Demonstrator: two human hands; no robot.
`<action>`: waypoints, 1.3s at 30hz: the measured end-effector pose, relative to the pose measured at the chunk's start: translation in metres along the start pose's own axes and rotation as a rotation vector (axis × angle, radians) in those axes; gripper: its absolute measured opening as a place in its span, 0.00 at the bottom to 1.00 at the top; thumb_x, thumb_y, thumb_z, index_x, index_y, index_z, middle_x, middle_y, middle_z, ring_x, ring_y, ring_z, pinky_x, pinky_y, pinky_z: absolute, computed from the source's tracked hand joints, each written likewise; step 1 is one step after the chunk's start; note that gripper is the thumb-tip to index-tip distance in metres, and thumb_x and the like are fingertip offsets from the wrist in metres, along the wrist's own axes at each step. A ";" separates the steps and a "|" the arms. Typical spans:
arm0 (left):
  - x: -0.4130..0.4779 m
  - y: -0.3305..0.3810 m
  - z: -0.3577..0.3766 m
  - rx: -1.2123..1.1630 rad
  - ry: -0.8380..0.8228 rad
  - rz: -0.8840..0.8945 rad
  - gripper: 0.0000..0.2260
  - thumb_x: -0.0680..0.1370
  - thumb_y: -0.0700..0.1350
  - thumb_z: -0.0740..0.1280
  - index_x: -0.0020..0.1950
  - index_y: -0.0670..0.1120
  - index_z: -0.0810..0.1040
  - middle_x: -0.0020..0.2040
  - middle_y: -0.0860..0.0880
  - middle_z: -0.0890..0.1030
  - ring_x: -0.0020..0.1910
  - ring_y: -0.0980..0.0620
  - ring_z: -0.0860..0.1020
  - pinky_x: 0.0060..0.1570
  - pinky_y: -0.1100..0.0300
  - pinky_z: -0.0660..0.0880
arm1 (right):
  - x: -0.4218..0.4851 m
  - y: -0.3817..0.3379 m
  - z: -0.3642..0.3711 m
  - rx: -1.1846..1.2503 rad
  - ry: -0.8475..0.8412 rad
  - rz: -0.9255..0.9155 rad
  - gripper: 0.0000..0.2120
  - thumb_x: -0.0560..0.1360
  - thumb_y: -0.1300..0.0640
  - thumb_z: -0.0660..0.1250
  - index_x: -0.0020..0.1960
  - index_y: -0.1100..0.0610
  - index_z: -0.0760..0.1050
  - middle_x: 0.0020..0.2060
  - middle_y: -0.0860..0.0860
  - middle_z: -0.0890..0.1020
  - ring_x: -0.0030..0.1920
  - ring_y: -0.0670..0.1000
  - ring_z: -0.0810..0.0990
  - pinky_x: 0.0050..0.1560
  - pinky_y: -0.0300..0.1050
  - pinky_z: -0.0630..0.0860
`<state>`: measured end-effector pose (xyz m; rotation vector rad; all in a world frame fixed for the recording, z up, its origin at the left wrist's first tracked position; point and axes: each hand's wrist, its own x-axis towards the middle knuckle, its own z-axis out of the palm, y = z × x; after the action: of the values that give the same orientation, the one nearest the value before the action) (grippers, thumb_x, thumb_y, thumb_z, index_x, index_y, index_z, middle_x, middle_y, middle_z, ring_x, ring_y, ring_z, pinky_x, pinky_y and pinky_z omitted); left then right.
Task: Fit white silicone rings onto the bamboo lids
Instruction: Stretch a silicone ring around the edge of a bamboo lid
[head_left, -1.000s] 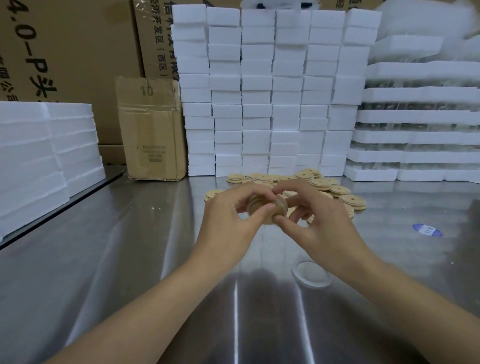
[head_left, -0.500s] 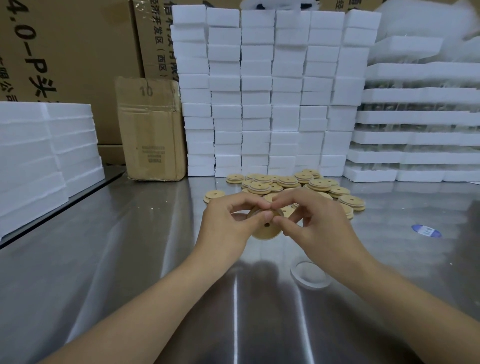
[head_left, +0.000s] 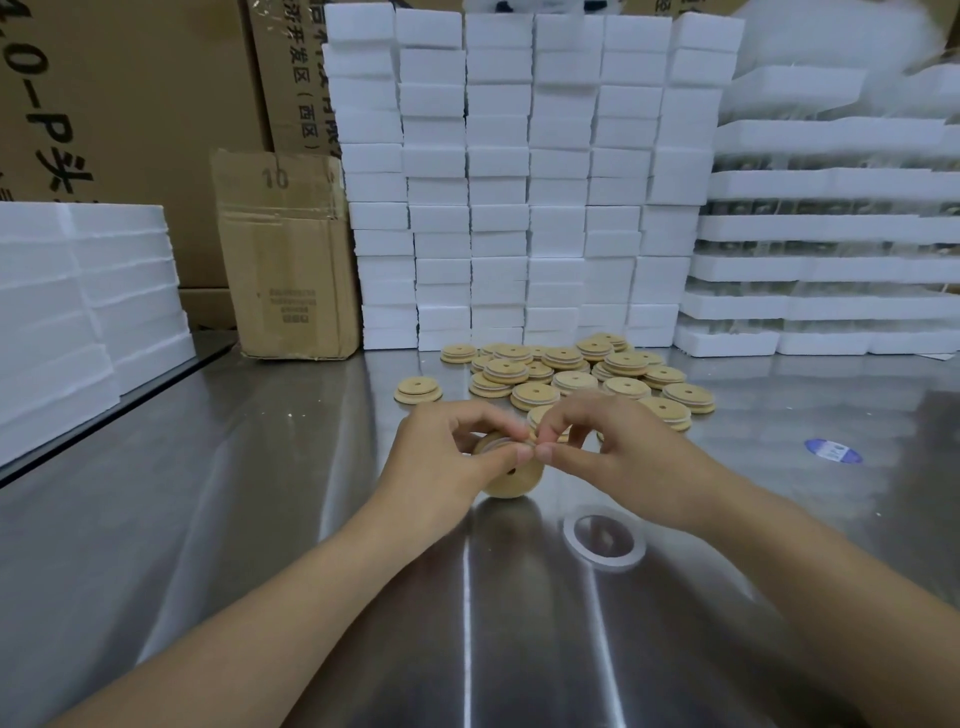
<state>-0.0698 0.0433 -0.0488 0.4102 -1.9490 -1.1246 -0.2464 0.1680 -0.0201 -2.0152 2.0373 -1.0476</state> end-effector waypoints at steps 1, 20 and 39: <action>0.000 0.000 0.000 -0.008 0.000 -0.006 0.07 0.73 0.38 0.82 0.47 0.47 0.89 0.43 0.52 0.89 0.45 0.53 0.87 0.49 0.59 0.84 | 0.000 0.000 0.000 -0.014 -0.011 0.006 0.04 0.80 0.52 0.74 0.46 0.49 0.82 0.48 0.43 0.81 0.48 0.46 0.79 0.44 0.31 0.68; 0.004 0.002 -0.008 -0.109 -0.107 -0.107 0.08 0.73 0.44 0.80 0.50 0.53 0.89 0.49 0.50 0.90 0.43 0.53 0.87 0.43 0.63 0.81 | -0.001 0.008 -0.020 0.167 -0.022 0.143 0.08 0.82 0.57 0.72 0.46 0.60 0.81 0.35 0.53 0.81 0.38 0.49 0.78 0.38 0.42 0.70; 0.004 0.007 -0.012 -0.188 0.041 -0.058 0.12 0.77 0.31 0.75 0.53 0.47 0.88 0.55 0.49 0.89 0.61 0.50 0.85 0.65 0.55 0.78 | 0.001 0.003 0.011 0.206 0.184 -0.036 0.09 0.73 0.63 0.80 0.50 0.55 0.85 0.41 0.47 0.86 0.41 0.44 0.83 0.44 0.30 0.74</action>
<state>-0.0622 0.0376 -0.0379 0.3864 -1.7873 -1.3143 -0.2430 0.1627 -0.0294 -1.9218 1.8868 -1.4338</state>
